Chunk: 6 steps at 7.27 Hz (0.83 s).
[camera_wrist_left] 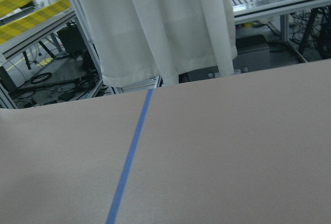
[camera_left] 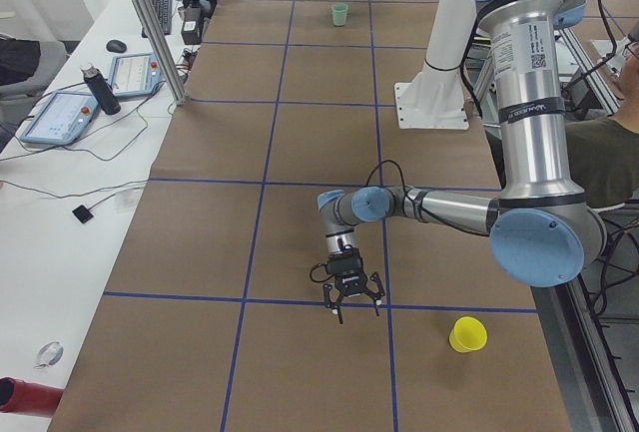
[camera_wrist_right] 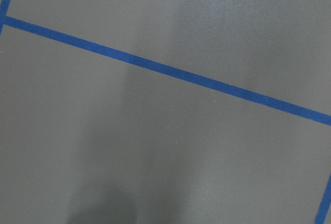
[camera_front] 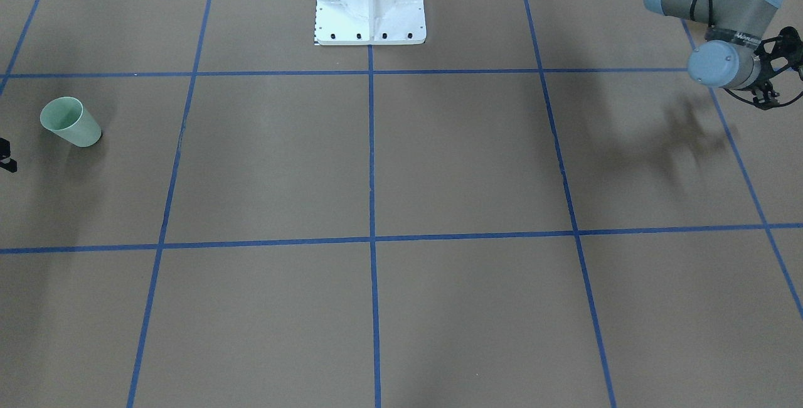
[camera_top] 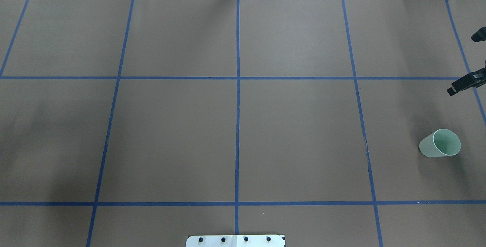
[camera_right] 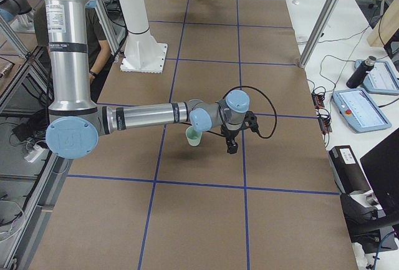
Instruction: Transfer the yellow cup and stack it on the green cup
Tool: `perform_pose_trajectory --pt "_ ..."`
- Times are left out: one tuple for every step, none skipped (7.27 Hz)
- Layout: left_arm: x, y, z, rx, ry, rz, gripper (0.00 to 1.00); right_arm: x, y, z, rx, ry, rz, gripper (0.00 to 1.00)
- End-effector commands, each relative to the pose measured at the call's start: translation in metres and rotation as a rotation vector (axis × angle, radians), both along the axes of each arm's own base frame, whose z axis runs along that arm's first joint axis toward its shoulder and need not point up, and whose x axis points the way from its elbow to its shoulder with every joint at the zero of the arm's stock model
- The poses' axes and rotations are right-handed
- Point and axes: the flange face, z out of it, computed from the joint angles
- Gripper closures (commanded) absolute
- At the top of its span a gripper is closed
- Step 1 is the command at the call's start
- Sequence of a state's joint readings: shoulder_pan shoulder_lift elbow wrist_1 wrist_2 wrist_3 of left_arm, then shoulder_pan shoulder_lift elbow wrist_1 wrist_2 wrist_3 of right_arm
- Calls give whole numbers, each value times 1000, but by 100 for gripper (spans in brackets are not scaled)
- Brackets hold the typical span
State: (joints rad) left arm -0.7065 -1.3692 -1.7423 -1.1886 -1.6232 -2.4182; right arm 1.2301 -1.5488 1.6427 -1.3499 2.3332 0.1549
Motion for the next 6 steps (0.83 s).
perform_pose_trajectory --pt "25 45 17 -139 -111 -129 1 -2 -1 3 -2 6 -3 0" --pt "35 64 23 -168 -141 -166 1 -2 -1 4 -5 7 -3 0" --pt "26 89 36 -191 -199 -180 1 -2 -1 3 -4 5 -3 0" --pt "24 98 48 -210 -209 -186 1 -2 -1 3 -5 5 -2 0" --pt "25 114 76 -270 -223 -190 1 -3 0 6 -8 6 -6 0" --pt "33 122 78 -297 -201 -186 1 -3 0 6 -8 6 -6 0"
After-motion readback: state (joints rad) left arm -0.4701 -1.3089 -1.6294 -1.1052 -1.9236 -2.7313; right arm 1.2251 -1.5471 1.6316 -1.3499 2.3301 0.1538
